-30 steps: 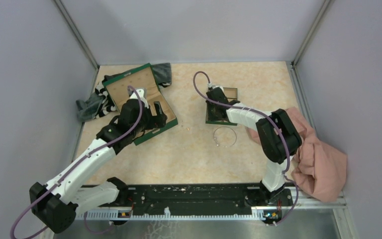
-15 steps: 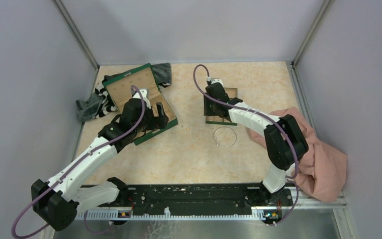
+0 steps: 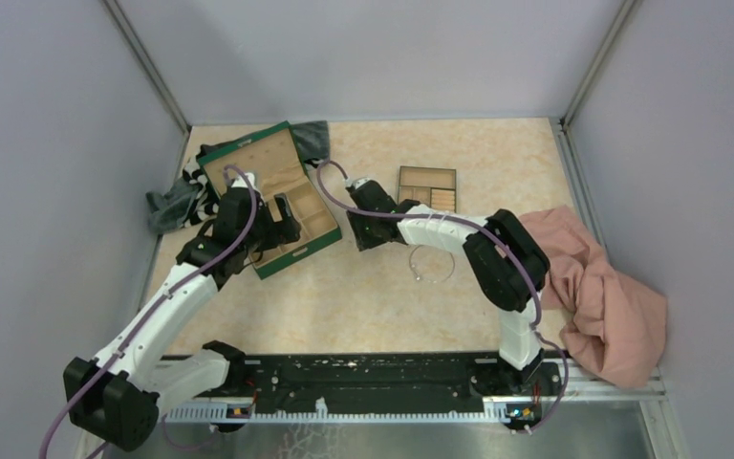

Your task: Organize the mixed jewelry

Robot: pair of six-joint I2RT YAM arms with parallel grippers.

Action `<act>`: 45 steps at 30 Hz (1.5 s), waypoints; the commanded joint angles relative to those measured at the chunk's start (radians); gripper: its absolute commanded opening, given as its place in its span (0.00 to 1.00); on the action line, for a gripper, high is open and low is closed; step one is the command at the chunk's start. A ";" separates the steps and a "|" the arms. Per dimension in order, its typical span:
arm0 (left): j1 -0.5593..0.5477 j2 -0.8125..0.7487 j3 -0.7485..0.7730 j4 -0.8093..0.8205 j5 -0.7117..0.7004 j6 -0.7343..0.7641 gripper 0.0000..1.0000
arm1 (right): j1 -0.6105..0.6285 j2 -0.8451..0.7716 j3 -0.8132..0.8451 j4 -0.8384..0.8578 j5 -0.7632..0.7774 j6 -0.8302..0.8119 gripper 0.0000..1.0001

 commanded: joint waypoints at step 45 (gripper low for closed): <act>0.002 -0.017 0.010 0.004 0.059 0.014 0.99 | 0.073 0.147 0.120 -0.117 0.080 -0.068 0.19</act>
